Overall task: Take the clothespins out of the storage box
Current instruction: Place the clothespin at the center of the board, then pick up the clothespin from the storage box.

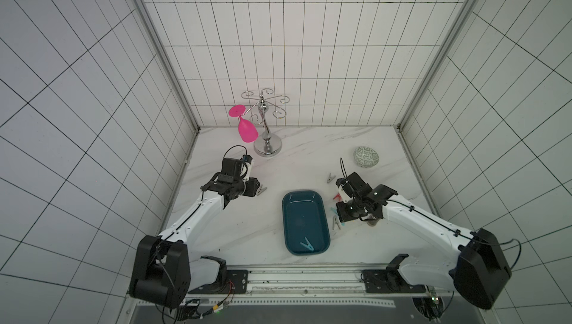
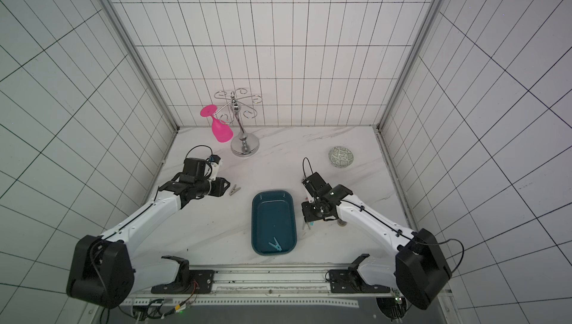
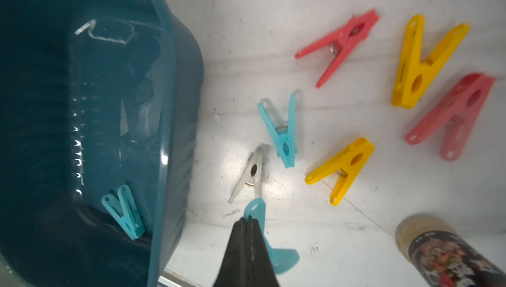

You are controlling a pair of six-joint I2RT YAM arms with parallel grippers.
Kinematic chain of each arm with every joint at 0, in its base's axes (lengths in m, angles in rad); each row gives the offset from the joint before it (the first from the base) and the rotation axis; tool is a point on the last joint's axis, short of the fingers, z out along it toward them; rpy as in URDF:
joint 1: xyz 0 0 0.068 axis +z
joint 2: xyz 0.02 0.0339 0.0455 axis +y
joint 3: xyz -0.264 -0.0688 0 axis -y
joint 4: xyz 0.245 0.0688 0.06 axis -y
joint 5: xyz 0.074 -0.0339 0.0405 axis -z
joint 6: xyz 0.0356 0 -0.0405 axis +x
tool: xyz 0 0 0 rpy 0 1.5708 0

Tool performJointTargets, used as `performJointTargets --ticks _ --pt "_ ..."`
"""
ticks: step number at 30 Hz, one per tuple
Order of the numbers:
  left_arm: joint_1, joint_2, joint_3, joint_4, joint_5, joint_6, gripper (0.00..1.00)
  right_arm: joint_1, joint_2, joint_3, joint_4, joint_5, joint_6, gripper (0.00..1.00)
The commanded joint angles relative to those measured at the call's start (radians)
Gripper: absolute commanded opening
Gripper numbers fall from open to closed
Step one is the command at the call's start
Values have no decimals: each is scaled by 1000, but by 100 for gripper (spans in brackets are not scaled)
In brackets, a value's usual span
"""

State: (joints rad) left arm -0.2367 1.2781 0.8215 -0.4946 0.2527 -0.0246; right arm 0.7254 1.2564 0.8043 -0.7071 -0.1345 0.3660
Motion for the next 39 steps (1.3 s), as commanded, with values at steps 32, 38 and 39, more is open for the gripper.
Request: performJointTargets --ticks 32,38,39 --pt "-486 235 257 -403 436 1117 42 -58 -295 -130 80 -11 -14 43" --pt "-555 282 228 -353 374 1325 41 -57 -424 -164 81 -13 -6 45" --pt "-565 295 225 -341 364 1342 41 -57 -439 -169 82 -13 0 45"
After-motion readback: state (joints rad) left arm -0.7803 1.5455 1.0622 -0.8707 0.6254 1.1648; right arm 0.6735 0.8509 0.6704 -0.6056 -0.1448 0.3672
